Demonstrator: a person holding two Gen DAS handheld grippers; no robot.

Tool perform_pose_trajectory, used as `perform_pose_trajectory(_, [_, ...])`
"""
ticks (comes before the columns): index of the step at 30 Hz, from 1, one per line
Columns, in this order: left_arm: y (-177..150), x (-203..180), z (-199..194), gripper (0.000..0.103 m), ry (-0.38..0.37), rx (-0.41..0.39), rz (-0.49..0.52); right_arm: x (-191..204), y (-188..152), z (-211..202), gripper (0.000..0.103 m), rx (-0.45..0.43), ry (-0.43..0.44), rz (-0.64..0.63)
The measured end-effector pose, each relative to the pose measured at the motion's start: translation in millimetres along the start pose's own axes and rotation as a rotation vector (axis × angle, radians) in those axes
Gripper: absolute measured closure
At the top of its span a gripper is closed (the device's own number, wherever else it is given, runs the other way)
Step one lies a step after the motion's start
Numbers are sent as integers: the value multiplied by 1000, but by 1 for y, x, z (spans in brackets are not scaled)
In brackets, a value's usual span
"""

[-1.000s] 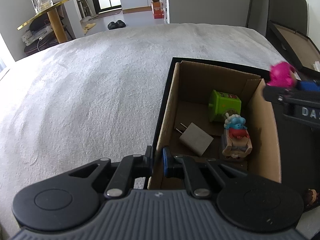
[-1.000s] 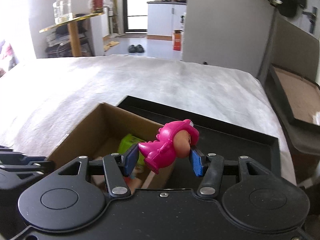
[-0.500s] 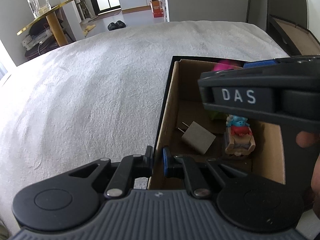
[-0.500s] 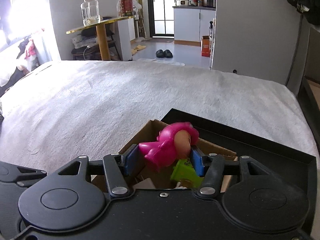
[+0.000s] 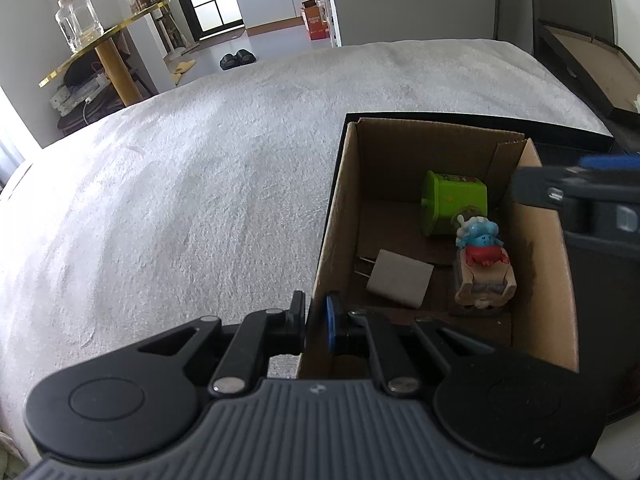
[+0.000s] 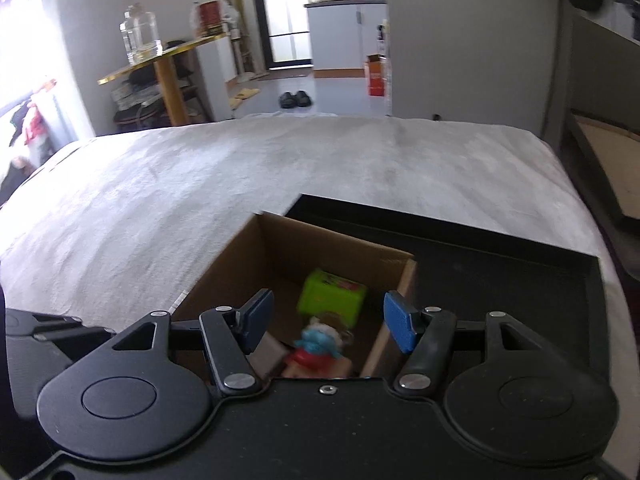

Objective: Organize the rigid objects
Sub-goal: 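Release the pink dinosaur into the box with the right gripper, then move the right gripper to the chibi doll figurine and close on it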

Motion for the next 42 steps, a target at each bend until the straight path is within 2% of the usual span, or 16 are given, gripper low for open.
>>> perform_pose_trajectory(18, [-2, 0, 0, 94, 8, -16, 3, -61, -27, -36, 39, 46, -190, 93])
perform_pose_trajectory(37, [0, -6, 0, 94, 34, -13, 38, -118, -69, -40, 33, 218, -387, 221])
perform_pose_trajectory(39, [0, -6, -1, 94, 34, -14, 38, -121, -76, -37, 27, 245, -396, 229])
perform_pose_trajectory(42, [-1, -6, -1, 94, 35, -16, 41, -122, -84, -33, 24, 272, -404, 231])
Point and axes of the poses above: each gripper's, at about its wrist camera, not at the fingertips, and z roughly the way its jaws point, x to its left, y to its top, the point moved 3 cm from there along z, roughly the way its jaws point, and after that the axes turned 14 degrees about z, right-handed, at the moved point
